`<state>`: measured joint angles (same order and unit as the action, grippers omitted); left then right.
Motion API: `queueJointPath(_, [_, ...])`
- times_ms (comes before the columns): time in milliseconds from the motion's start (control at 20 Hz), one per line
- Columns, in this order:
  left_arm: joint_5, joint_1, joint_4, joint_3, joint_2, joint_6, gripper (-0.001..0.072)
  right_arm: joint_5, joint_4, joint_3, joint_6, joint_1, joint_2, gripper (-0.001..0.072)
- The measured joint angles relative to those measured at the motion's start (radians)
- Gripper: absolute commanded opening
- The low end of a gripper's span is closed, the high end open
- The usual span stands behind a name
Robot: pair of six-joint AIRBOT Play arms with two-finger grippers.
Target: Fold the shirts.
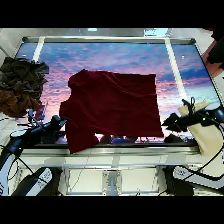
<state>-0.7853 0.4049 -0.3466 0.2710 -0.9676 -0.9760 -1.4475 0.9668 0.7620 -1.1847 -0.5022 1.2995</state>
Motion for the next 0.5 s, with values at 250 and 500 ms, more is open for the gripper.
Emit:
queueJointPath(250, [-0.018,0.0,0.005,0.0,0.0,0.017,0.0012,0.015,-0.005,-0.146,-0.014,-0.034,-0.005,0.0391])
queueJointPath(500, [-0.027,0.0,0.007,0.0,0.0,0.026,0.0011,0.108,-0.069,-0.212,-0.041,-0.04,-0.005,0.0391])
